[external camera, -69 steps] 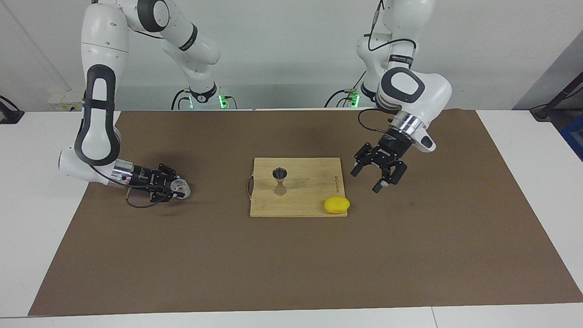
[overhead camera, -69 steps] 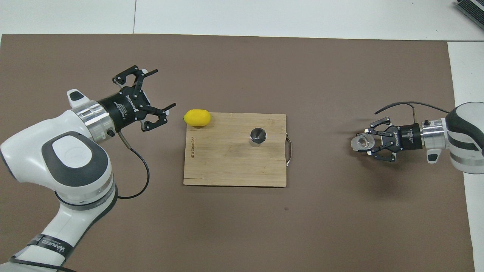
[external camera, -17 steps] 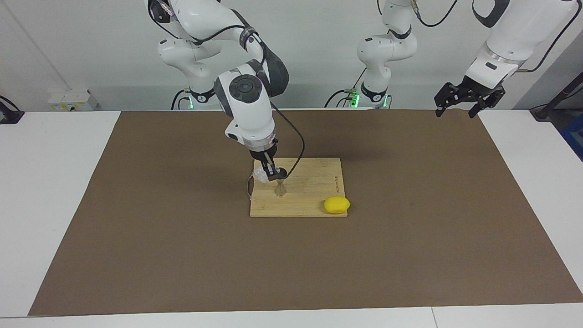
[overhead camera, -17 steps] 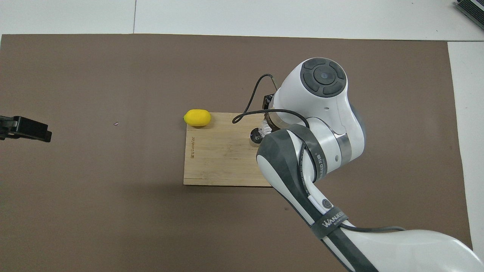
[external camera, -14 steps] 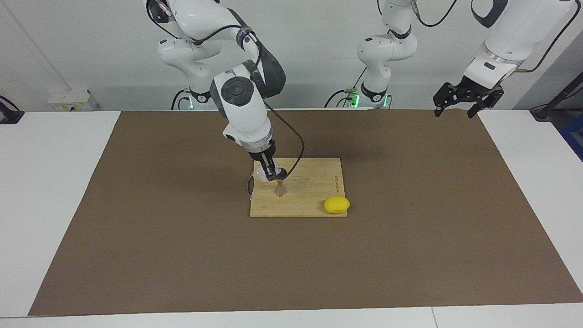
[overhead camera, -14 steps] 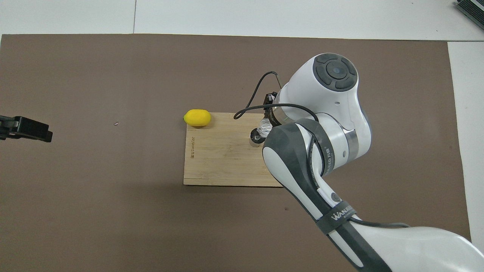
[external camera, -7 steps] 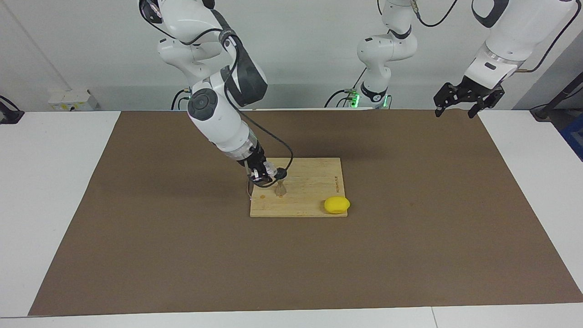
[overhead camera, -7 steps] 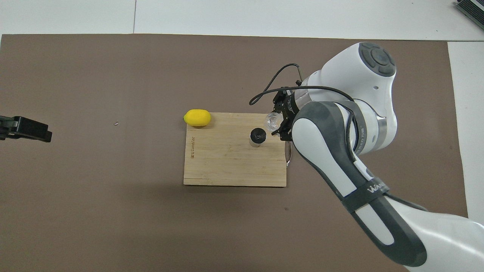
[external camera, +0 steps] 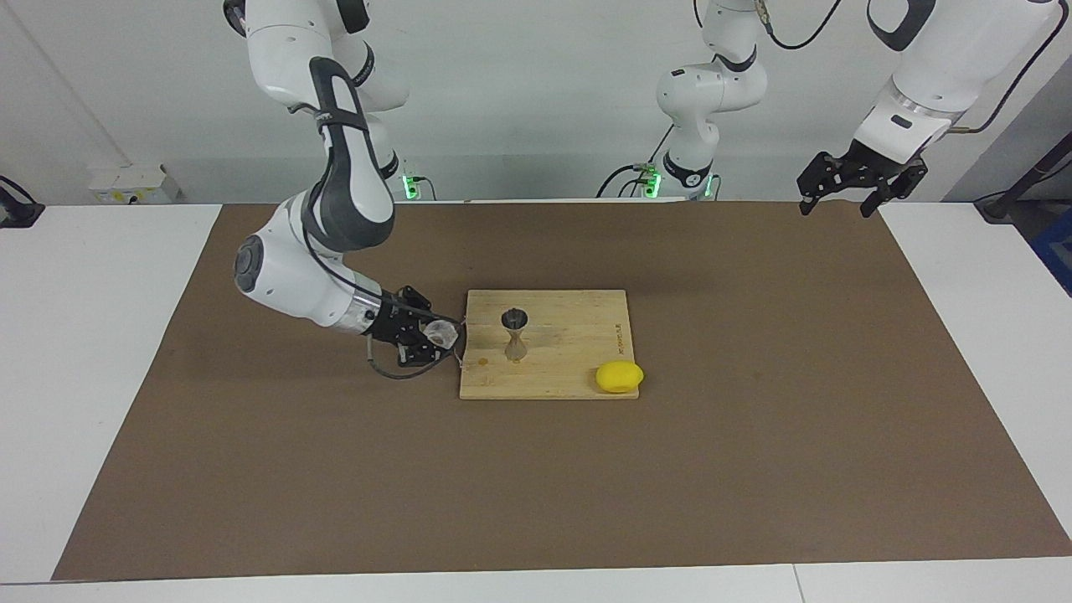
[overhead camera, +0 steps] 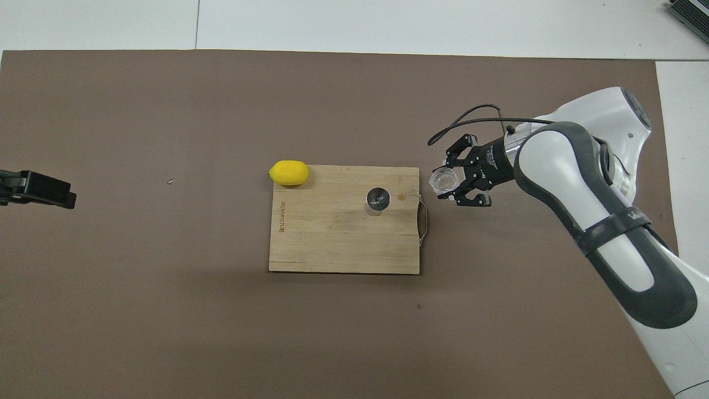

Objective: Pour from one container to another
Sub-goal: 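Carry the glass back and lower it to the table with the right gripper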

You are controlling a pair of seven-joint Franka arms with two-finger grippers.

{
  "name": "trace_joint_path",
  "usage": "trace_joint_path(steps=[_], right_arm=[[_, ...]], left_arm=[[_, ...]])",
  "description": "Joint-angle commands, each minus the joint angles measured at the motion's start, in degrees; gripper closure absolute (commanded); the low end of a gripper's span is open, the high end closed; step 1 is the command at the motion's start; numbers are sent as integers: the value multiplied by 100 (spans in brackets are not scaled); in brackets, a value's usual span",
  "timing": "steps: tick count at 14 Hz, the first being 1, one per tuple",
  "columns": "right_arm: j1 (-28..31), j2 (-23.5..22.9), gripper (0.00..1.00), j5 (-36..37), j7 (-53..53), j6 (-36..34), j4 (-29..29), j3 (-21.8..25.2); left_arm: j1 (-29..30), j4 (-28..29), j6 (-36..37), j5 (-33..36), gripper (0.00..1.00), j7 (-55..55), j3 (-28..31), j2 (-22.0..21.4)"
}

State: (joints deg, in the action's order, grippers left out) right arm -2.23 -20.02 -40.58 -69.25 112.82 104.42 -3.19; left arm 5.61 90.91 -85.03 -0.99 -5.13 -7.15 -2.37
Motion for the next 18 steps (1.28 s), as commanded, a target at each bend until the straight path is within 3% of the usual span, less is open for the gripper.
trace_joint_path(steps=[1,5,8,9,10,12,16,18], right_arm=[[773,-307,100,-511,1085,-66,264,-85],[1374,-467,100,-512,1888,-471,307,-76],[1699,-432,98,-512,2424,-393,667,-67],[1787,-415,92,-512,2434,-436,676,-59],[1883,-406,79,-512,2425,-428,677,-58],[2059,-397,0,-469,2565,-366,677,-41],[2393,-239,0,-407,2837,-287,650,-6],[2386,41,0,20,3170,-130,650,-6]], left_arm=[[-51,120,-66,90,0,-6,39,-88],[-51,120,-66,90,0,-6,39,-79],[-51,120,-66,90,0,-6,39,-88],[-51,112,-66,90,0,-6,39,-88],[-51,120,-66,90,0,-6,39,-88],[-51,120,-66,90,0,-6,39,-88],[-51,112,-66,90,0,-6,39,-88],[-51,120,-66,90,0,-6,39,-88]])
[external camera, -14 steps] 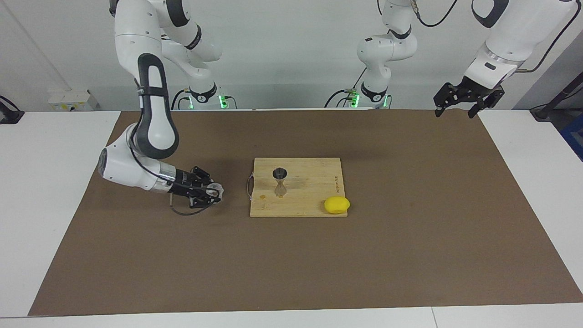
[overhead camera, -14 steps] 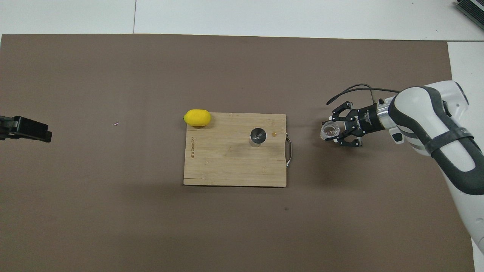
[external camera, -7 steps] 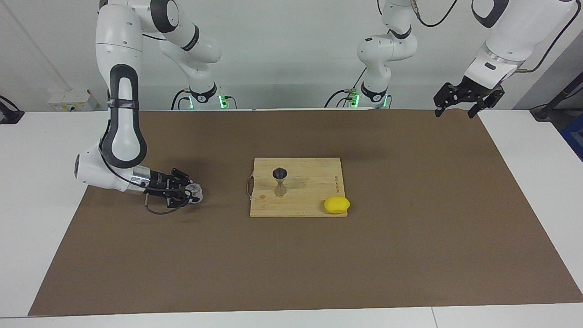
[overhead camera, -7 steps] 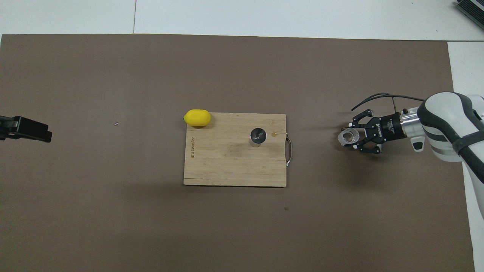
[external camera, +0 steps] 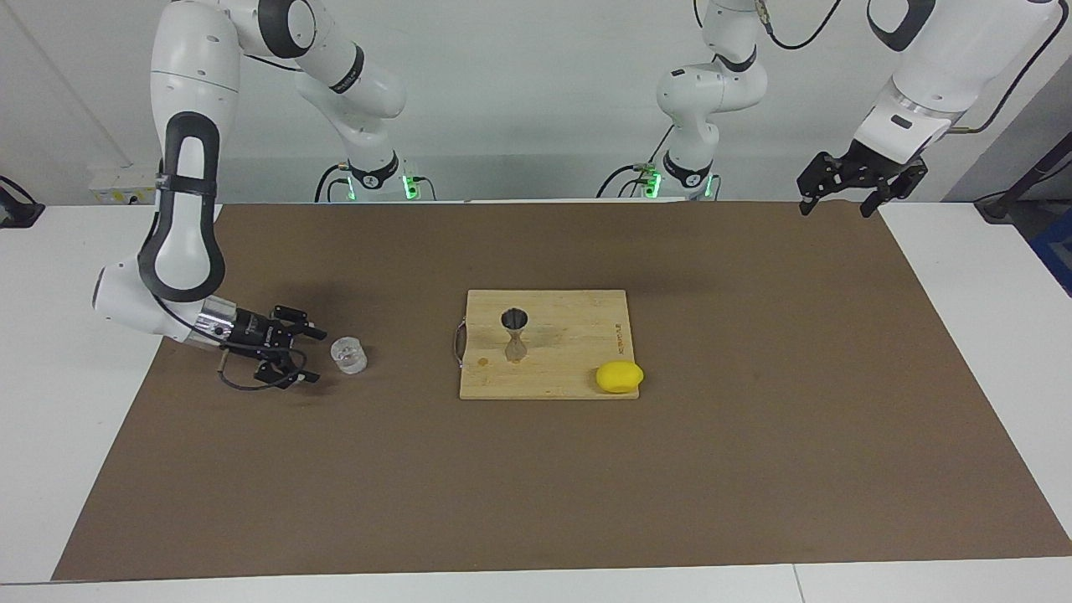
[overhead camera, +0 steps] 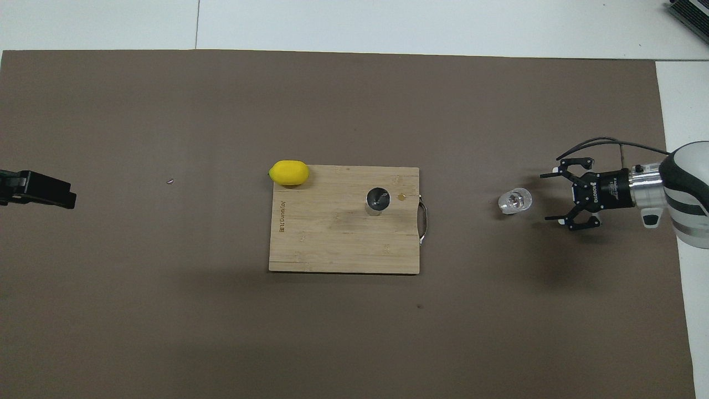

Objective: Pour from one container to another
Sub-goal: 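Open the right gripper to release the clear glass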

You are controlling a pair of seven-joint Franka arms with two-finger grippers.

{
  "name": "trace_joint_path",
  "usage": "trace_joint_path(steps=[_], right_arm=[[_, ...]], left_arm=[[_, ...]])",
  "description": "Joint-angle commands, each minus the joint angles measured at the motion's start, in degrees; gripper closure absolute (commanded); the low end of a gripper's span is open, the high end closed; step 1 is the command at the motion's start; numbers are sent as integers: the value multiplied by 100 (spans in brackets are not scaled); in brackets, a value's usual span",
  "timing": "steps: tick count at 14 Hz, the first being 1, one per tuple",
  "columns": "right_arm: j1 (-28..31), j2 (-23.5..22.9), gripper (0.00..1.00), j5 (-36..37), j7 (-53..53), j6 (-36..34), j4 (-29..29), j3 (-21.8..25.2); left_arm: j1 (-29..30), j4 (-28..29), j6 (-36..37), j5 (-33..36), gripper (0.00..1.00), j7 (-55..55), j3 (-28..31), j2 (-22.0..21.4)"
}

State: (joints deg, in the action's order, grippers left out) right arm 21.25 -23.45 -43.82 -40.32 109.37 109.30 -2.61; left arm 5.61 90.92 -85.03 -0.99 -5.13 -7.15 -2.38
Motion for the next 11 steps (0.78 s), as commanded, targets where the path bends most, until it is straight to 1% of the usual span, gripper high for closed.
trace_joint_path(steps=[1,3,4,6,8,10,11], right_arm=[[-33,612,0,896,610,225,153,-82],[-278,929,0,1838,1043,216,118,-99],[-445,1035,0,2130,1166,216,109,-99],[-796,1202,0,2832,2050,173,83,-134],[-1332,1299,0,3641,2922,138,22,-143],[-1736,1509,0,3811,3013,120,48,-143],[-1834,1571,0,3985,3039,146,13,-143]], left_arm=[[-51,111,-66,90,0,-6,39,-88],[-51,119,-66,90,0,-6,39,-88],[-51,119,-66,90,0,-6,39,-88],[-51,119,-66,90,0,-6,39,-88],[-51,119,-66,90,0,-6,39,-88],[-51,119,-66,90,0,-6,39,-88],[-51,119,-66,90,0,-6,39,-88]])
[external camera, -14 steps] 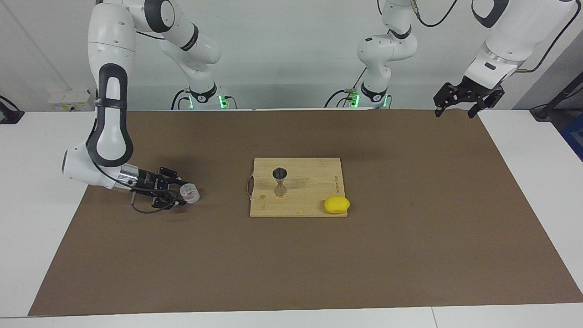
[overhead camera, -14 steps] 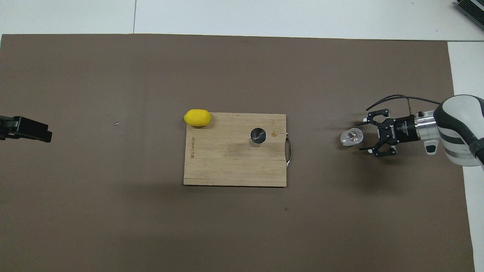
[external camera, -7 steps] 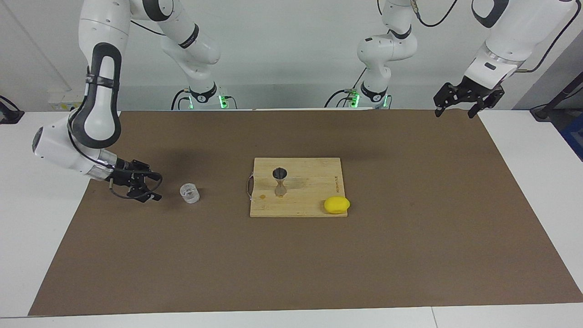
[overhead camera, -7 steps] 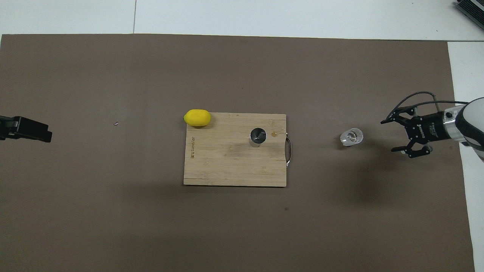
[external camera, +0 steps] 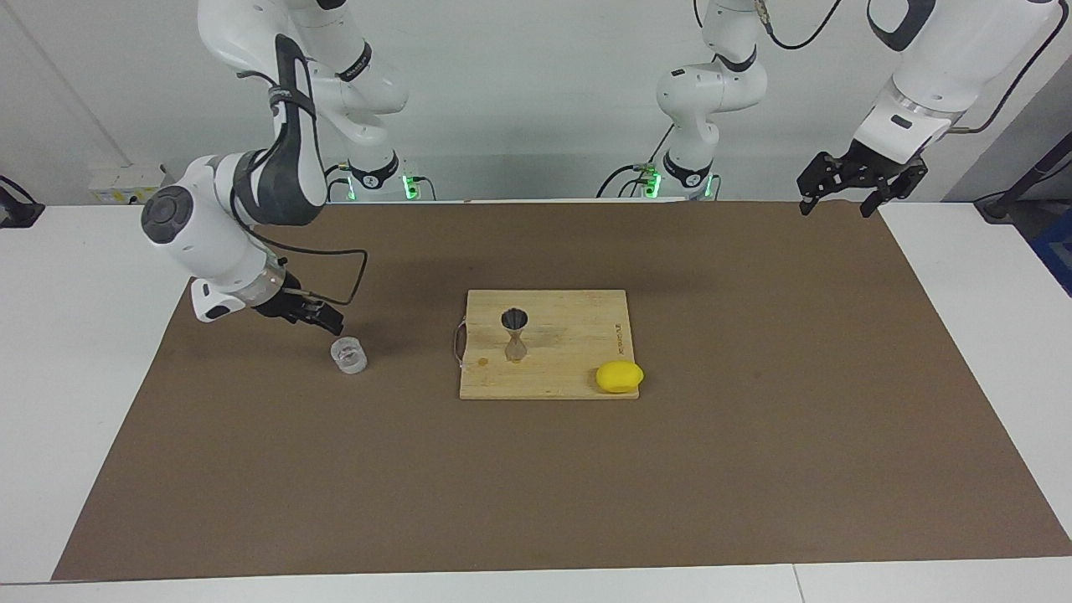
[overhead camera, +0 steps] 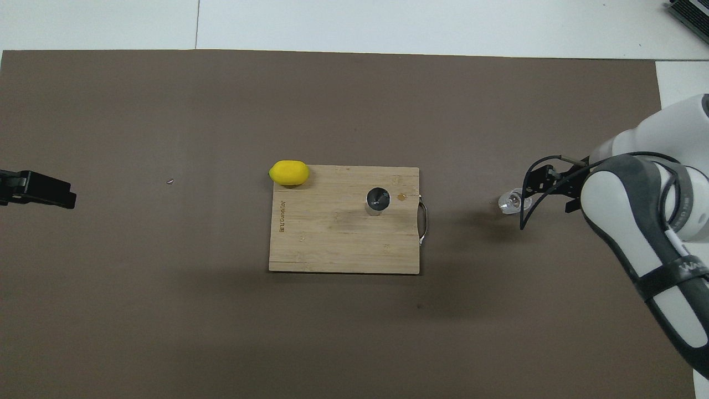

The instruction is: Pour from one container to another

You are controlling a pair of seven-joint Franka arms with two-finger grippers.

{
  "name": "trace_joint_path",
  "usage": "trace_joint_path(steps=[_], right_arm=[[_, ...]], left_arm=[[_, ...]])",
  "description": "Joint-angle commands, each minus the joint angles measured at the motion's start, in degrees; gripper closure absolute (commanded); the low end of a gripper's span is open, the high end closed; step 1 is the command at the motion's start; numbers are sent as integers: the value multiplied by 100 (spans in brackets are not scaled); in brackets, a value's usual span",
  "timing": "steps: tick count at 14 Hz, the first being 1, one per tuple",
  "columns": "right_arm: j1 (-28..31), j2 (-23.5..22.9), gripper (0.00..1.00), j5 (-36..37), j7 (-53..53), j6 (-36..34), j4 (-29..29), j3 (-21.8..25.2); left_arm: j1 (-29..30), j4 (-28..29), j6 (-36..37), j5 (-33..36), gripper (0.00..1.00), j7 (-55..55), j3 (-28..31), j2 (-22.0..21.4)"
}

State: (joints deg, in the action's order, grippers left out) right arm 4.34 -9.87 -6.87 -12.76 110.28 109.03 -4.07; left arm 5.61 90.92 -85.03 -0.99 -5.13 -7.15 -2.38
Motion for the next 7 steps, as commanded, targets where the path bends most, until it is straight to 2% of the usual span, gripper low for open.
trace_joint_path(steps=[1,4,7], right_arm=[[-249,335,0,501,283,46,-22,-6],[-443,670,0,670,291,-251,-407,-15],[-434,609,0,678,212,-1129,-1487,-15]], left_arm=[[-51,119,-66,90,0,-6,39,-88],[-51,111,-66,90,0,-6,39,-88],[-51,119,-66,90,0,-6,39,-88]])
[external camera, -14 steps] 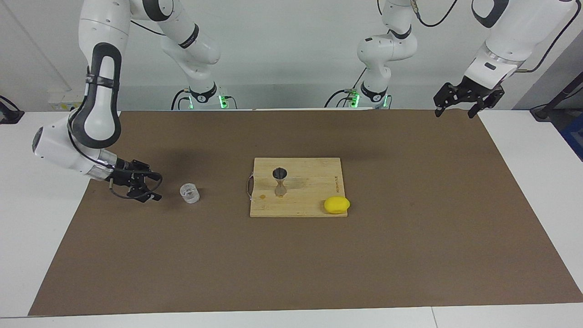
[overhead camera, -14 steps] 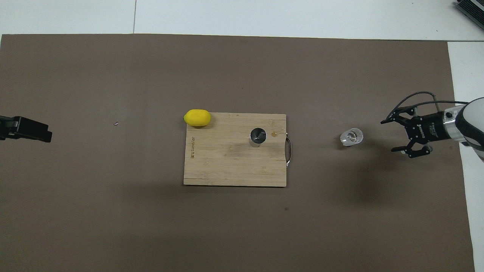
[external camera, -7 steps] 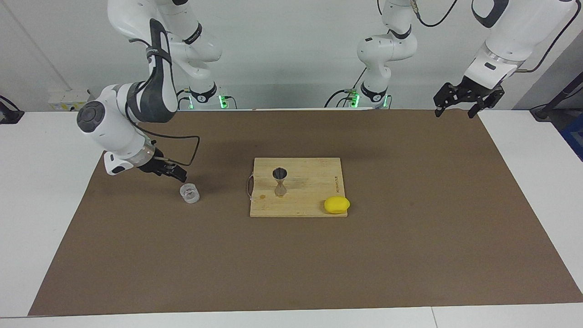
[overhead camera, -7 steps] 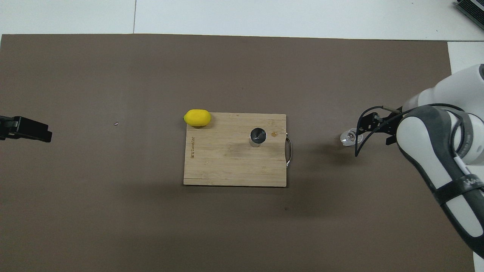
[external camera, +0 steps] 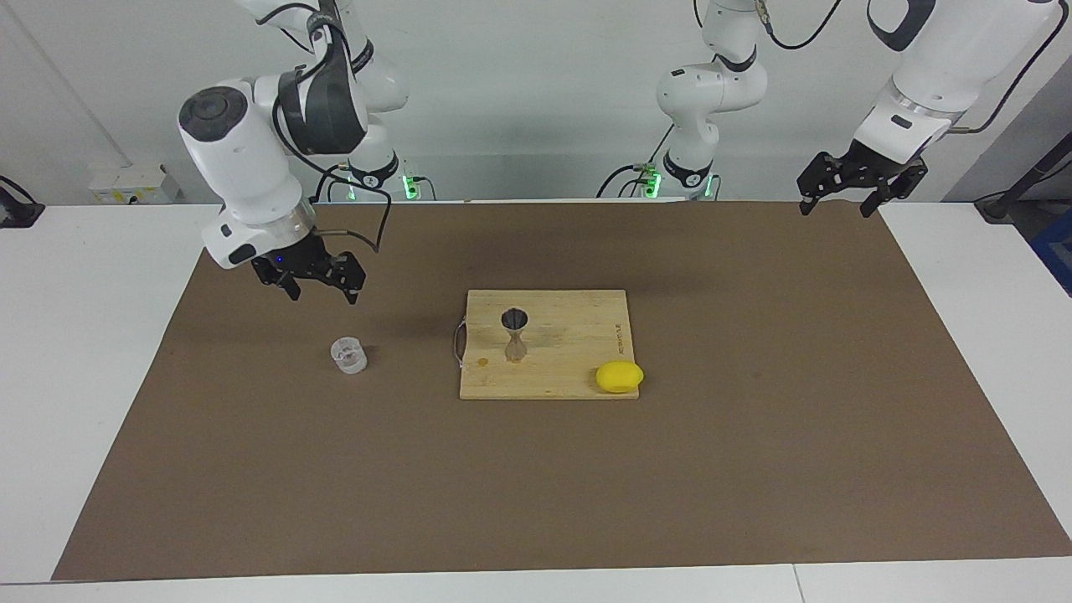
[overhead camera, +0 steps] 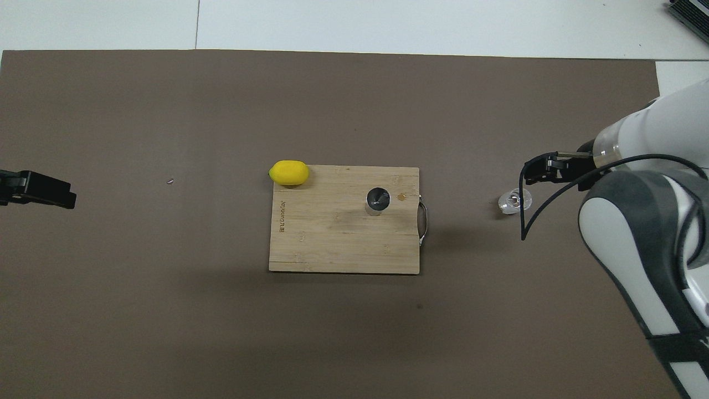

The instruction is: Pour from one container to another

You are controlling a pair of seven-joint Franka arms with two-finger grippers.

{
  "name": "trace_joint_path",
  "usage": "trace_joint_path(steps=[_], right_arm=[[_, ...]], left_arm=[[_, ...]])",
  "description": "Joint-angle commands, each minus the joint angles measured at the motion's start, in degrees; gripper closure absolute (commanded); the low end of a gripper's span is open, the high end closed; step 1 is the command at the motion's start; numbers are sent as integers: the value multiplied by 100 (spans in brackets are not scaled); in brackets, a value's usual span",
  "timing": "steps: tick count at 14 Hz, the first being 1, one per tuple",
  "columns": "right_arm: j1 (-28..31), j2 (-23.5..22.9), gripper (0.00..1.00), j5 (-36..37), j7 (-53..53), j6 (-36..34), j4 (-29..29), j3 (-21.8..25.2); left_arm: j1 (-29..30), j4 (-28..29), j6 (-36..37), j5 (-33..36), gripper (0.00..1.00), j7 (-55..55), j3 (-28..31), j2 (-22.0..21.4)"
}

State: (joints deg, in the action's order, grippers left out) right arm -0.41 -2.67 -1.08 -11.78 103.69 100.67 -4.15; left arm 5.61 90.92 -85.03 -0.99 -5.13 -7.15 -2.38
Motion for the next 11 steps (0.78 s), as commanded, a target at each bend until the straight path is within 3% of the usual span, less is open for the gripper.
trace_joint_path(steps=[1,3,5,8,11], right_arm=[[41,-110,0,160,124,-672,-871,1],[32,-84,0,169,115,-1173,-1215,2],[76,204,0,170,123,-1516,-937,-7],[50,627,0,275,158,-1431,-321,-7],[94,637,0,266,203,-1386,-346,2]], left_arm=[[-51,111,-66,90,0,-6,39,-88],[-51,111,-66,90,0,-6,39,-88],[-51,119,-66,90,0,-6,39,-88],[-51,119,-66,90,0,-6,39,-88],[-51,119,-66,90,0,-6,39,-88]])
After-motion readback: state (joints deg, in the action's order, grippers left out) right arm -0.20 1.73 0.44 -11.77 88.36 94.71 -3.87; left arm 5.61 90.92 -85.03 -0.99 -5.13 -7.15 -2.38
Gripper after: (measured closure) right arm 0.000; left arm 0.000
